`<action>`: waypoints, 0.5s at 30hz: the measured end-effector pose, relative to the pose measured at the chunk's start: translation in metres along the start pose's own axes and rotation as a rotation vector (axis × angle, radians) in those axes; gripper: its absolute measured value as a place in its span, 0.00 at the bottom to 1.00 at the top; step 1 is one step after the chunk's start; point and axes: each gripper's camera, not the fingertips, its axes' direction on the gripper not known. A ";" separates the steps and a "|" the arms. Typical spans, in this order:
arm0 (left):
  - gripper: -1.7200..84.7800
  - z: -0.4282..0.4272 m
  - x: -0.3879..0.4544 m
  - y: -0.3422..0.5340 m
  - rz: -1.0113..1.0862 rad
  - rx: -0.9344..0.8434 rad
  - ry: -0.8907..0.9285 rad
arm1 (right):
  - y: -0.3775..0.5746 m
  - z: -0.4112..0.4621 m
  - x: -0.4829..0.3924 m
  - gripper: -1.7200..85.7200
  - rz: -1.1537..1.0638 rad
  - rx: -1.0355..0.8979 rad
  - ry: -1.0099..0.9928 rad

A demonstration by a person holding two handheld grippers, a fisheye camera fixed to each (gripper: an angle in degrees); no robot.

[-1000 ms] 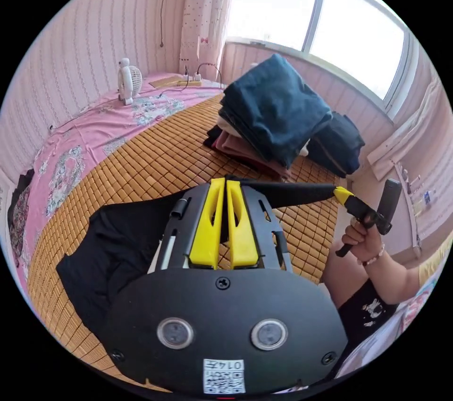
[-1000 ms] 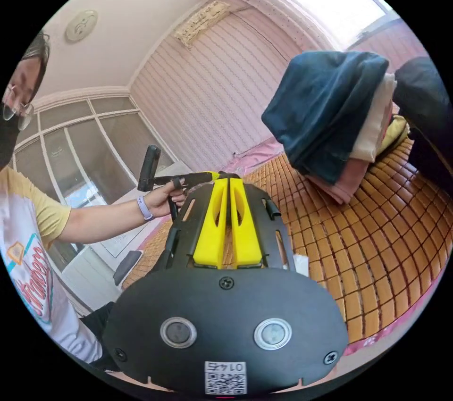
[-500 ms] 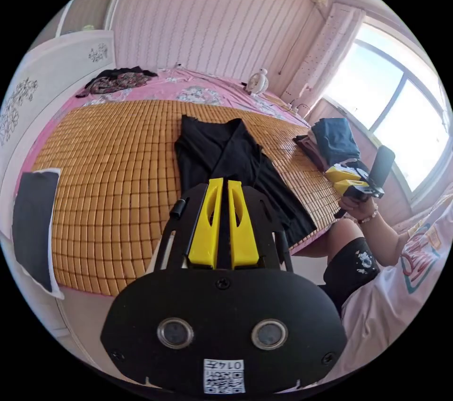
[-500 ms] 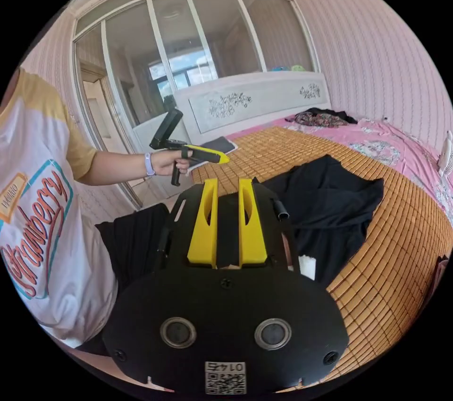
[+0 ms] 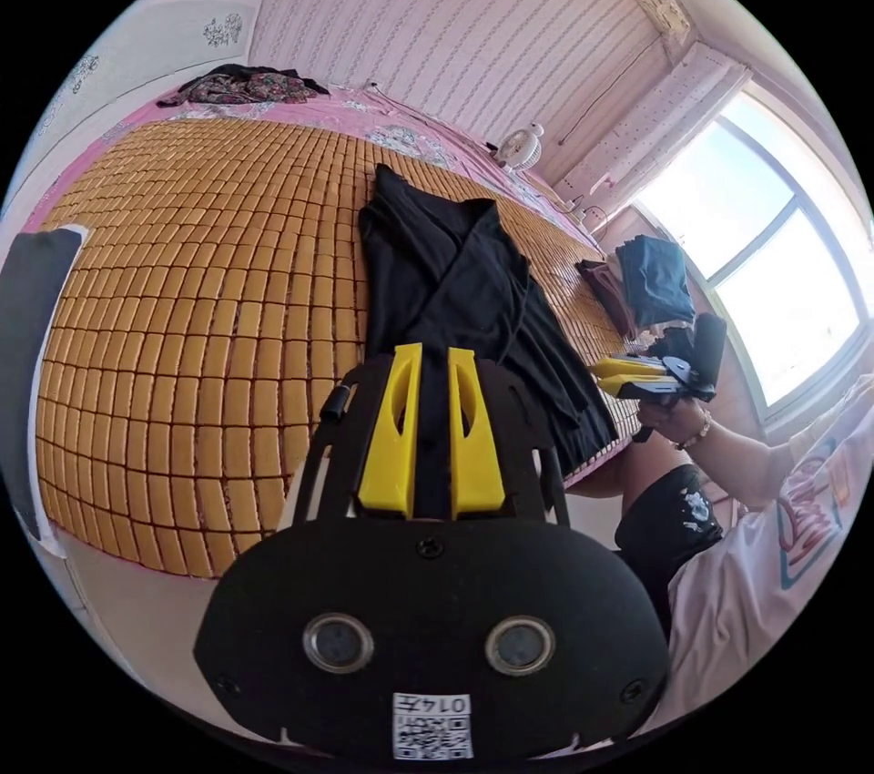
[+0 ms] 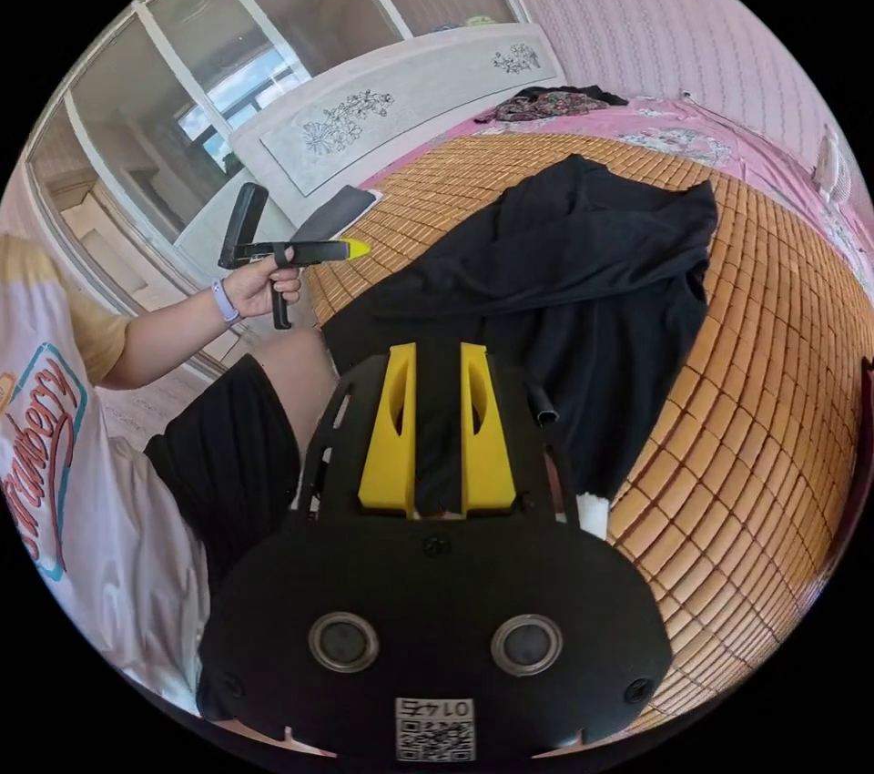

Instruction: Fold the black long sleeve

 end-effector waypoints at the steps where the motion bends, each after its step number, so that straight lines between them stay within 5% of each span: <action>1: 0.09 0.001 -0.002 -0.006 0.012 -0.001 0.003 | -0.012 0.000 0.010 0.11 -0.003 0.012 0.062; 8: 0.09 0.032 -0.055 -0.098 0.057 -0.014 -0.165 | -0.107 0.012 0.110 0.15 0.130 0.085 0.259; 15: 0.10 0.075 -0.108 -0.182 -0.092 0.018 -0.066 | -0.177 0.050 0.210 0.16 0.327 0.107 0.329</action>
